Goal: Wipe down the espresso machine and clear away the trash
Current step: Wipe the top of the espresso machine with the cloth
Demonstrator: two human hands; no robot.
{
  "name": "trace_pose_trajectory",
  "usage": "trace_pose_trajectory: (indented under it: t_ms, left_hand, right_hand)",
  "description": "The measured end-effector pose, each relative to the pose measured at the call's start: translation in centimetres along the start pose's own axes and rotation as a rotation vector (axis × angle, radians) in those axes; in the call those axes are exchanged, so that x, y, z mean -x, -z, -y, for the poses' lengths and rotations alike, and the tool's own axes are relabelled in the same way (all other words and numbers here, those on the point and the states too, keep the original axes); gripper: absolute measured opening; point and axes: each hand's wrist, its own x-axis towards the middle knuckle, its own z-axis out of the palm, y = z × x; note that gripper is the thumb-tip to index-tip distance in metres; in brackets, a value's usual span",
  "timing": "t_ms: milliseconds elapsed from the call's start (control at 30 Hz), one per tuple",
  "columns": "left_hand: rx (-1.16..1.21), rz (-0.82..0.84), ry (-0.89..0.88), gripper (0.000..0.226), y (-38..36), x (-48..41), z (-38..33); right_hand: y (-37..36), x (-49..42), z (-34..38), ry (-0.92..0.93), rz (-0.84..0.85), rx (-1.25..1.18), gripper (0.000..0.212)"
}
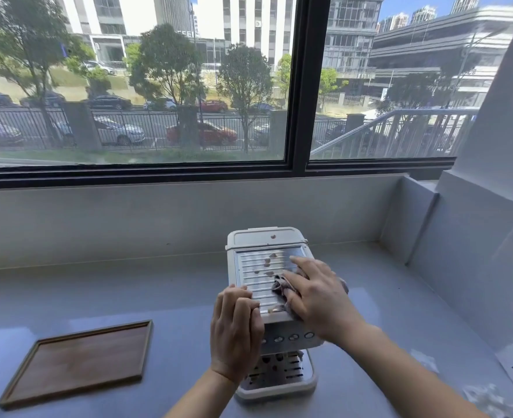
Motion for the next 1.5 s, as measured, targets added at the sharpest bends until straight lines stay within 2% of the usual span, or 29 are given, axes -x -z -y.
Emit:
trace_pose_trajectory:
  t_ms: [100,233,300,367,400,467,500,567,633,800,833,933,1000,1100,1167,1200,1300,1400,1500]
  left_hand:
    - [-0.004,0.014,0.007,0.017,0.0,0.0,0.0]
    - [0.001,0.004,-0.013,0.022,0.0,0.0,0.2]
    - [-0.008,0.01,0.001,0.022,-0.1,-0.1,0.1]
    - [-0.009,0.009,0.006,0.022,0.0,0.0,0.0]
    - [-0.01,0.008,0.003,0.022,0.0,0.1,0.1]
    - [-0.014,0.013,0.003,0.023,0.0,0.1,0.2]
    - [-0.015,0.014,0.003,0.022,0.0,0.1,0.2]
    - [-0.012,0.008,-0.004,0.021,0.0,0.1,0.2]
    - [-0.007,-0.009,-0.019,0.02,-0.1,0.1,0.2]
    - [-0.024,-0.016,-0.027,0.02,0.0,-0.2,0.0]
    - [-0.023,-0.012,-0.027,0.02,0.1,-0.1,0.0]
    - [-0.021,-0.006,-0.019,0.019,0.1,0.1,0.0]
    - [-0.022,-0.008,-0.024,0.018,0.0,0.1,0.1]
    - [-0.028,0.0,-0.029,0.018,0.0,0.0,0.2]
    - [-0.03,-0.002,-0.03,0.019,0.1,0.0,0.1]
    - [-0.028,-0.007,-0.028,0.019,0.0,0.0,0.2]
    - [-0.023,-0.013,-0.024,0.018,0.0,-0.1,0.2]
    - [-0.033,-0.005,-0.047,0.017,0.1,0.0,0.4]
    - [-0.033,-0.014,-0.058,0.017,0.0,0.1,0.4]
  right_hand:
    - [1.2,-2.1,-1.7,-0.162,-0.12,-0.132,0.017]
    - [4.9,-3.8,-3.2,-0.211,-0.514,-0.439,0.021]
    - [6.0,-4.1,-2.8,-0.22,-0.631,-0.64,0.021]
    - [5.1,-3.3,-2.1,-0.266,-0.536,-0.768,0.02]
    - [4.0,-2.5,-1.9,-0.289,-0.388,-0.736,0.022]
    - [1.4,-0.4,-1.7,-0.315,-0.082,-0.463,0.037]
    - [0.4,0.7,-1.7,-0.301,-0.059,-0.324,0.044]
    - [-0.5,2.0,-1.5,-0.228,-0.151,-0.207,0.047]
    - [-0.7,2.1,-1.5,-0.197,-0.169,-0.196,0.046]
    - [0.1,-1.1,-2.6,-0.417,-0.075,-0.255,0.05]
    - [0.0,-1.0,-2.5,-0.393,-0.065,-0.204,0.052]
    - [-0.6,1.3,-1.7,-0.134,-0.117,-0.086,0.053]
    - [-0.8,1.7,-2.0,-0.099,-0.086,-0.099,0.051]
    - [-0.7,-1.7,-3.7,-0.359,-0.061,-0.37,0.036]
    - [-1.1,-4.4,-4.4,-0.498,-0.096,-0.506,0.025]
    - [-1.5,-5.7,-4.6,-0.542,-0.128,-0.544,0.026]
    - [-2.4,-9.0,-5.3,-0.572,-0.162,-0.521,0.034]
    - [-2.6,-10.9,-6.1,-0.613,-0.067,-0.5,0.027]
    - [-1.6,-8.8,-5.6,-0.596,-0.039,-0.493,0.031]
